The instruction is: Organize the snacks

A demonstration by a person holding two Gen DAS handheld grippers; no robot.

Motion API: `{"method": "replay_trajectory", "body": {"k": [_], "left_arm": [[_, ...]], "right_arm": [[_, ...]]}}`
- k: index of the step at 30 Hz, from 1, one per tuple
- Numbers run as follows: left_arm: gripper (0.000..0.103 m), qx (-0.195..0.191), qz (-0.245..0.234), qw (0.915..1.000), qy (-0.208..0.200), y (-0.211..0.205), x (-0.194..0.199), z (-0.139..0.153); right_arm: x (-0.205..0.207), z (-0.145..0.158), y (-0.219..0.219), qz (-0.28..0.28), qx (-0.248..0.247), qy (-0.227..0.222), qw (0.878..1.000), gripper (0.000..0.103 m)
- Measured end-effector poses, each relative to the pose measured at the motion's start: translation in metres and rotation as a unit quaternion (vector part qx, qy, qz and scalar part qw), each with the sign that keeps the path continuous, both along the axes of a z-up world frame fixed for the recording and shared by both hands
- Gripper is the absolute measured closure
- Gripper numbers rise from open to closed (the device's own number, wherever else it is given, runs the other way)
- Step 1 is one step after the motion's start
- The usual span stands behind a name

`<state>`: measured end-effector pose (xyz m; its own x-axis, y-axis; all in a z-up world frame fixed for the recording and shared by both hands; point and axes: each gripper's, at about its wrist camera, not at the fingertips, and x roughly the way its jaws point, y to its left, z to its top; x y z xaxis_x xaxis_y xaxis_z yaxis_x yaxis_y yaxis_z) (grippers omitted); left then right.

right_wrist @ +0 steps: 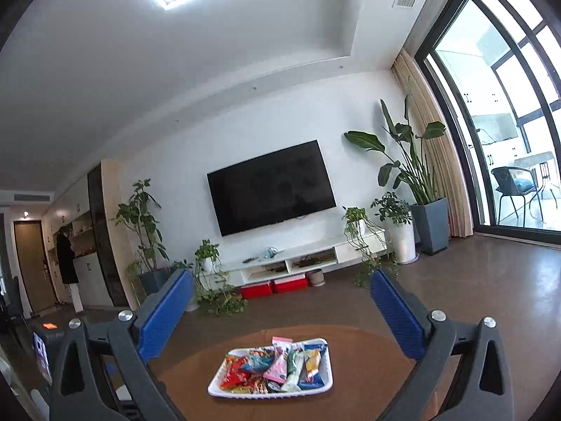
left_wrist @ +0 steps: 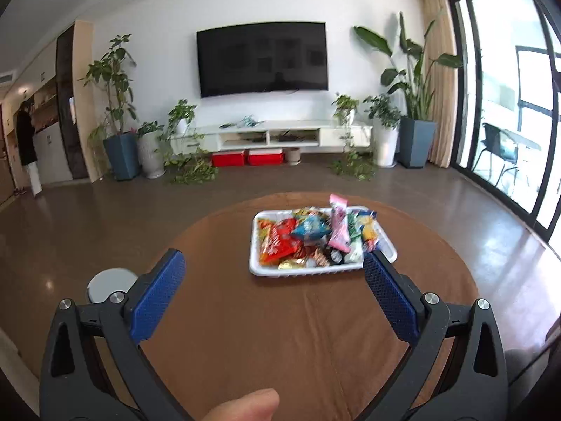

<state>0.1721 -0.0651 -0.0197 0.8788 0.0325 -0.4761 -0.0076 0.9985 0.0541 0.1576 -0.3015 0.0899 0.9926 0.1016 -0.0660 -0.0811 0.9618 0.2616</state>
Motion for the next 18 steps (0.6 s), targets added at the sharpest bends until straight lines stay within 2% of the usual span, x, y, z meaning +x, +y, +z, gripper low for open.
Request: {"method": "replay_trajectory", "body": {"k": [3,9,18], "left_arm": [[0.0,-0.002,0.013,0.9998,0.017,0.0,-0.011,-0.006],[0.0,-0.005,0.001,0.9984,0.057,-0.001,-0.019,-0.035],[0.0,-0.016,0.007,0.9935,0.113,0.005,0.002,-0.082]], "right_arm": [[-0.011,-0.018,0.01,-0.01,-0.024,0.037,0.999,0.0],[-0.015,-0.061,0.031,-0.002,-0.051,0.102,0.994,0.0],[-0.01,-0.112,0.04,-0.008,-0.063,0.171,0.983,0.0]]}}
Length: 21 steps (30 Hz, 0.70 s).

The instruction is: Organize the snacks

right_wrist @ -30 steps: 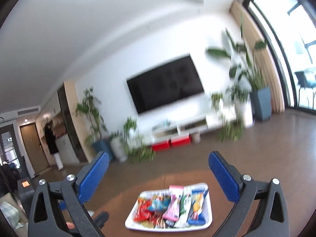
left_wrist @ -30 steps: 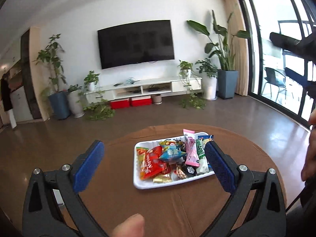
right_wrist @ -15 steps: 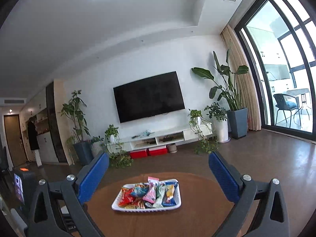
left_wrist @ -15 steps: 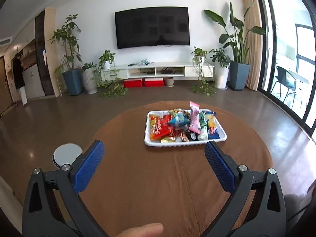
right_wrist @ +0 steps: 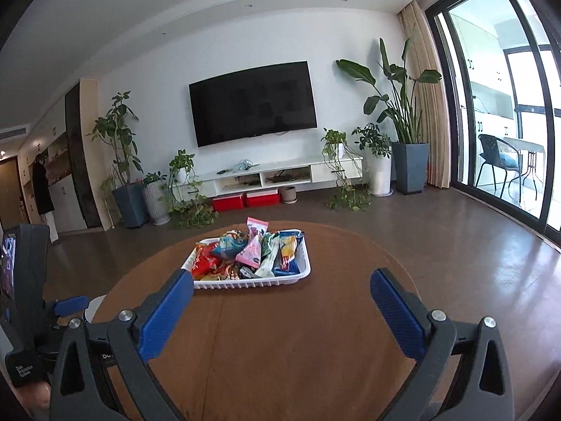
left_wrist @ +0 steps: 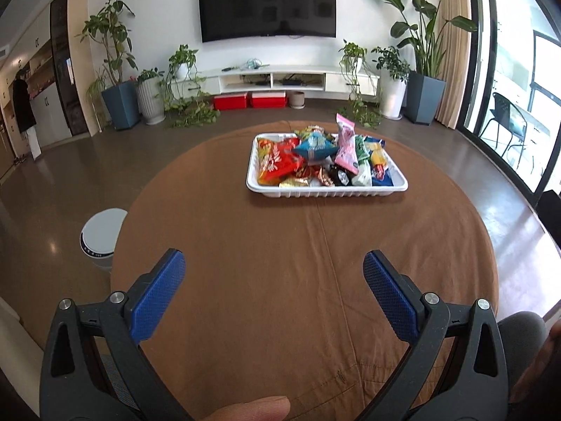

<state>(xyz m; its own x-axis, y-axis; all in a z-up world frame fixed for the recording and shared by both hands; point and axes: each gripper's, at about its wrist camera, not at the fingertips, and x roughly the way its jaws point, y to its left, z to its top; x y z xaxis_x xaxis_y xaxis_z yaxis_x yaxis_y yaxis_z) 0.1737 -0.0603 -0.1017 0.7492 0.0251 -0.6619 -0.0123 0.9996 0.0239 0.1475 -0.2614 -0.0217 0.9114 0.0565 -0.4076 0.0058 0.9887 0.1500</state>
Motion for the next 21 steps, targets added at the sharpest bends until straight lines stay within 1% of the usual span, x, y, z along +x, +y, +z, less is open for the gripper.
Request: {"method": "replay_trajectory", "body": {"k": [4,13,18,21], "left_arm": [[0.0,0.0,0.003,0.9998,0.02,0.0,0.012,-0.02],[0.0,0.0,0.009,0.999,0.044,0.005,0.024,-0.051],[0.0,-0.002,0.011,0.9986,0.051,0.008,0.027,-0.06],[0.0,-0.004,0.009,0.9983,0.058,0.007,0.03,-0.067]], "right_arm": [[0.003,-0.014,0.002,0.005,0.006,0.03,1.0,0.0],[0.009,-0.055,0.008,0.018,0.015,0.101,0.995,0.0],[0.011,-0.065,0.008,0.016,0.016,0.121,0.992,0.0],[0.013,-0.07,0.006,0.016,0.025,0.135,0.99,0.0]]}}
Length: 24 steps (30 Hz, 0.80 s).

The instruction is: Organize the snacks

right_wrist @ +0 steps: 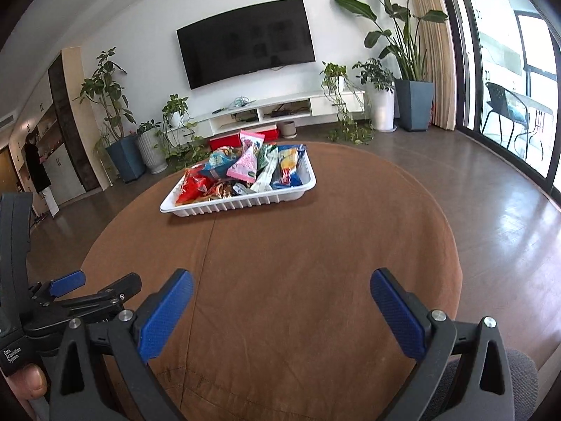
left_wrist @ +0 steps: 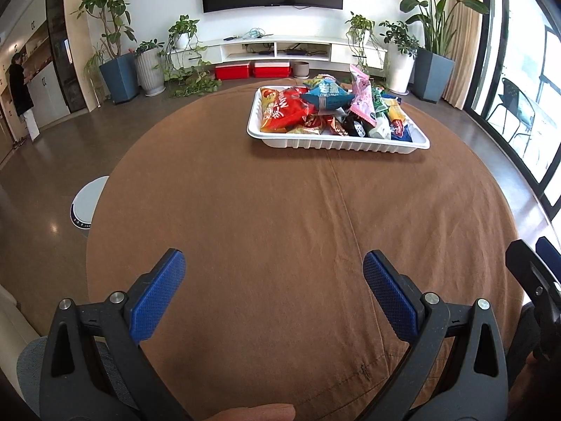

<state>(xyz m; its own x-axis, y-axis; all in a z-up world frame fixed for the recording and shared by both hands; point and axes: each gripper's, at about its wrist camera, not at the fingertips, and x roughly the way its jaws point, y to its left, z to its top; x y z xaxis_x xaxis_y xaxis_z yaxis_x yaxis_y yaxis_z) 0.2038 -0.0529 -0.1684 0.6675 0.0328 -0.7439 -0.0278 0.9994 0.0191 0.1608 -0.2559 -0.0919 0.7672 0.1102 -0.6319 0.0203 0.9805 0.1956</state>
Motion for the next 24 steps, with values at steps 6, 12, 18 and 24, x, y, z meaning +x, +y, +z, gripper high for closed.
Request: {"method": "replay_trajectory", "body": {"k": [6,12,18,24], "left_arm": [[0.0,-0.001,0.0,1.0,0.008,0.001,0.006,-0.008],[0.0,-0.004,0.001,0.9999,0.011,0.001,0.009,-0.012],[0.0,-0.005,0.0,0.9999,0.013,0.001,0.01,-0.014],[0.0,-0.008,0.0,0.9999,0.015,-0.001,0.011,-0.016]], "right_arm": [[0.0,-0.008,-0.001,0.003,0.003,0.014,1.0,0.0],[0.001,-0.011,0.001,0.007,-0.001,0.025,1.0,0.0],[0.001,-0.011,0.003,0.011,-0.004,0.03,0.999,0.0],[0.003,-0.014,0.002,0.01,-0.003,0.037,0.999,0.0]]}}
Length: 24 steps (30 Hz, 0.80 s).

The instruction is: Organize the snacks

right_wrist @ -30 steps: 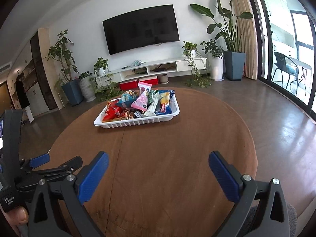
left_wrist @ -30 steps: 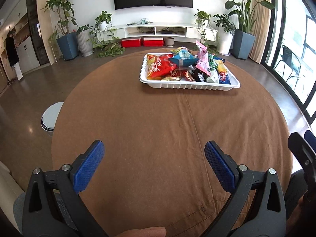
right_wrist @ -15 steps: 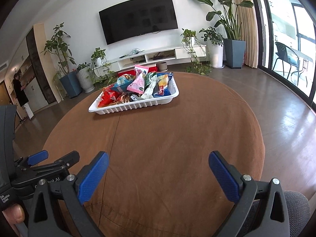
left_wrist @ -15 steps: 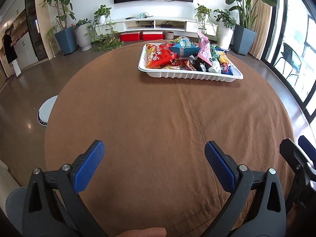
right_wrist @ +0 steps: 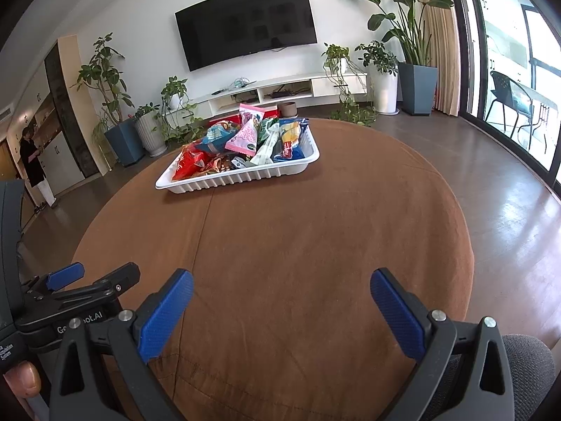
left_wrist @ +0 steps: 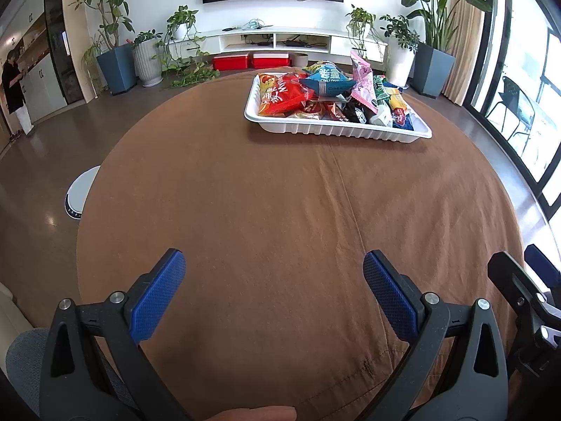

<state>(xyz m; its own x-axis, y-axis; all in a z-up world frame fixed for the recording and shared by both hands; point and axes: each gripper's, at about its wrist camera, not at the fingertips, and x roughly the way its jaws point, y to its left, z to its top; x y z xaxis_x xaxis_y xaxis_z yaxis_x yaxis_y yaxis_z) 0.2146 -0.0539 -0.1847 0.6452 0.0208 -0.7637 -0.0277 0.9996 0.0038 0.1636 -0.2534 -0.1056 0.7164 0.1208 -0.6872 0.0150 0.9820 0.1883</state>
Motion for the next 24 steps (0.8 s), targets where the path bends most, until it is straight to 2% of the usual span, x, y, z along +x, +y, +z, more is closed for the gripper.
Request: {"method": "replay_trajectory", "body": {"k": [24], "left_arm": [[0.0,-0.001,-0.001,1.0,0.001,-0.0007,-0.001,-0.0012]], "right_arm": [[0.0027,-0.0029,0.0023,0.002,-0.003,0.003,1.0,0.0]]}}
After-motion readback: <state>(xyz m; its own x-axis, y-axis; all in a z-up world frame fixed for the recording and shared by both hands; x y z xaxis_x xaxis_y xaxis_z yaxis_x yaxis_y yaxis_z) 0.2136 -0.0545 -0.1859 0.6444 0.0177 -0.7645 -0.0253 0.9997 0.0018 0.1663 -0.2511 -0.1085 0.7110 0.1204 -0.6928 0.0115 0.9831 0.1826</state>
